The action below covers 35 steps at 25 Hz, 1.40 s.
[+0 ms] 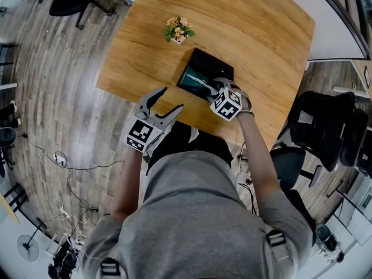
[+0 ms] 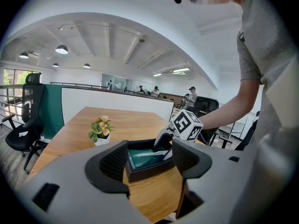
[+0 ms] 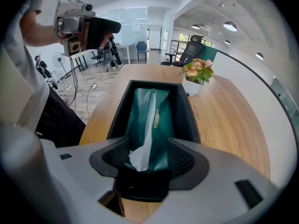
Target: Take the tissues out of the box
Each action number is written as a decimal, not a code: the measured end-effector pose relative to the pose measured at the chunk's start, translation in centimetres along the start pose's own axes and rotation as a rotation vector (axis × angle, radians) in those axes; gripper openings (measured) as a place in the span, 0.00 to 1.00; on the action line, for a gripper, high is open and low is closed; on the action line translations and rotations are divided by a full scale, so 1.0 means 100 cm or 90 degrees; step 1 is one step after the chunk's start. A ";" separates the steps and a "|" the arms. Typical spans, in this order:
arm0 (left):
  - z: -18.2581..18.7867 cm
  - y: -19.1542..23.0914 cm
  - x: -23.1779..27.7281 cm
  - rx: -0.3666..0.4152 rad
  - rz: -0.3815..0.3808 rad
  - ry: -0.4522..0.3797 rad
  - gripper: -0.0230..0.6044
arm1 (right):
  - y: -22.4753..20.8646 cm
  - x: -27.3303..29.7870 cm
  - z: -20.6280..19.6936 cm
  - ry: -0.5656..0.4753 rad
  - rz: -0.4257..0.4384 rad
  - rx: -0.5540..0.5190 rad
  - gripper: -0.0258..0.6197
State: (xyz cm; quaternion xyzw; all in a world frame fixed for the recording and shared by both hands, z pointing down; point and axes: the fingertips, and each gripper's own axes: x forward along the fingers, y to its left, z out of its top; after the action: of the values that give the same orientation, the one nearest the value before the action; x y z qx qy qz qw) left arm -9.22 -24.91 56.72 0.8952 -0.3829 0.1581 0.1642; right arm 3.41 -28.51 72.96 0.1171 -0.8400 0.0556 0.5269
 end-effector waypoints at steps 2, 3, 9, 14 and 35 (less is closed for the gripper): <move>-0.002 0.002 0.000 -0.003 0.002 0.001 0.54 | 0.000 0.001 -0.001 0.011 -0.008 -0.018 0.43; -0.002 0.002 0.000 -0.005 0.002 0.001 0.54 | 0.000 0.002 -0.002 0.016 -0.013 -0.030 0.39; -0.002 0.003 0.003 -0.007 -0.002 -0.002 0.53 | -0.001 0.002 -0.003 0.026 -0.022 -0.067 0.21; -0.002 0.005 0.004 -0.005 -0.001 -0.002 0.53 | -0.002 0.001 -0.002 0.024 -0.019 -0.065 0.14; 0.008 -0.001 -0.002 0.014 -0.022 -0.020 0.53 | -0.004 -0.025 0.009 -0.021 -0.094 -0.051 0.07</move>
State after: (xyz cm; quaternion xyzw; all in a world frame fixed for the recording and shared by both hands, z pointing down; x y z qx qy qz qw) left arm -9.11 -25.06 55.92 0.9057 -0.3682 0.1458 0.1510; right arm 3.76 -28.73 70.33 0.1581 -0.8394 -0.0189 0.5196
